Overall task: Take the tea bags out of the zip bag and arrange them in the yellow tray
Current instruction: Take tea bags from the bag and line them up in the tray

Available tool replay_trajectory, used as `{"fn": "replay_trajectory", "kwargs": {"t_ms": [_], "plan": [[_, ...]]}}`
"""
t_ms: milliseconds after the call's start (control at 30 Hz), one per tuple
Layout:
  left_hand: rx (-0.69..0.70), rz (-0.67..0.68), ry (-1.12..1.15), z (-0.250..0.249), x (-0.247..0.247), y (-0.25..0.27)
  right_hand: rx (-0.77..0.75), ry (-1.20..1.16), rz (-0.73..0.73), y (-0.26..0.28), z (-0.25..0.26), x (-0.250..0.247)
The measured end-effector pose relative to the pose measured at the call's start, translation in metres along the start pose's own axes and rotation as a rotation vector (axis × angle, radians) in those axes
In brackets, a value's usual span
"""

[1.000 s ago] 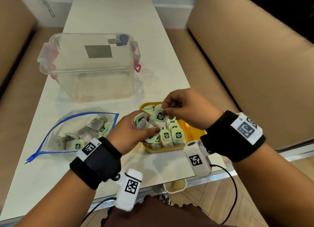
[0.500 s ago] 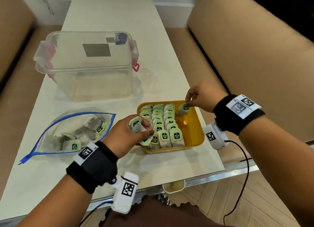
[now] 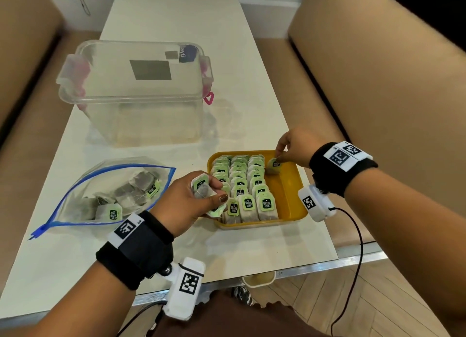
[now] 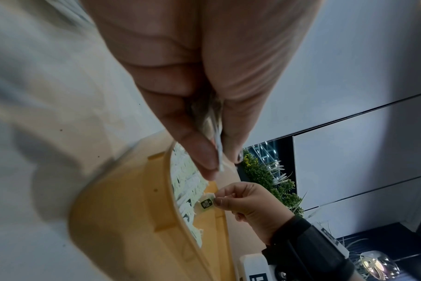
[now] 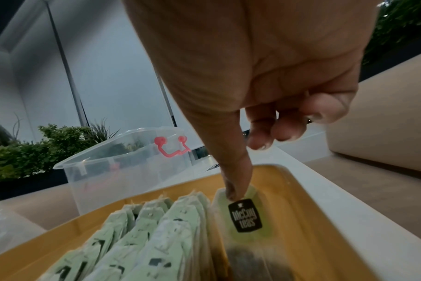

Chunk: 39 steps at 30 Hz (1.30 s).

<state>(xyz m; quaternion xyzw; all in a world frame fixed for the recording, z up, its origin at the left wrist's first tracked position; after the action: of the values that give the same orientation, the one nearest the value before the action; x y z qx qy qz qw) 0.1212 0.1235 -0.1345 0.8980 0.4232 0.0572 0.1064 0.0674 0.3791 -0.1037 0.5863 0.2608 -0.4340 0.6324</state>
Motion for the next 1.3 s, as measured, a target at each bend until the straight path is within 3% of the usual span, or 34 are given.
{"fn": "replay_trajectory", "kwargs": {"t_ms": [467, 567, 667, 800, 933, 1167, 1300], "plan": [[0.013, 0.007, 0.037, -0.004, 0.001, -0.002, -0.014, 0.067, -0.071, 0.012, 0.014, -0.013], [0.048, -0.006, 0.076, -0.01, 0.002, -0.004, -0.148, -0.008, -0.114, 0.034, 0.038, -0.022], [0.076, -0.045, 0.069, -0.014, -0.001, -0.007, -0.323, -0.051, 0.001, 0.062, 0.079, -0.013], [0.117, -0.088, 0.066, -0.019, -0.002, -0.011, -0.385, -0.038, 0.084, 0.075, 0.112, 0.013], [0.126, -0.088, 0.108, -0.02, 0.0, -0.014, -0.396, -0.19, 0.029, 0.069, 0.118, 0.024], [0.103, -0.009, -0.041, -0.015, 0.005, -0.012, -0.422, -0.394, 0.004, 0.072, 0.108, 0.015], [0.132, 0.038, -0.08, -0.017, 0.005, -0.009, -0.439, -0.372, -0.007, 0.073, 0.102, 0.003]]}}
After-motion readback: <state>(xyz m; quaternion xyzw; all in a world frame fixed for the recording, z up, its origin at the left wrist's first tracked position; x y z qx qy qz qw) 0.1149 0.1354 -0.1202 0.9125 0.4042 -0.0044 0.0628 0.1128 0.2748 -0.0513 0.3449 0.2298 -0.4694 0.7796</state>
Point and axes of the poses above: each hand's wrist, its own y-axis away from the middle knuckle, its own x-axis out of the palm, z = x × y, the point moved 7 cm from there along -y, towards the middle knuckle, and after that the axes turned 14 degrees about z, right-handed, at the moved point
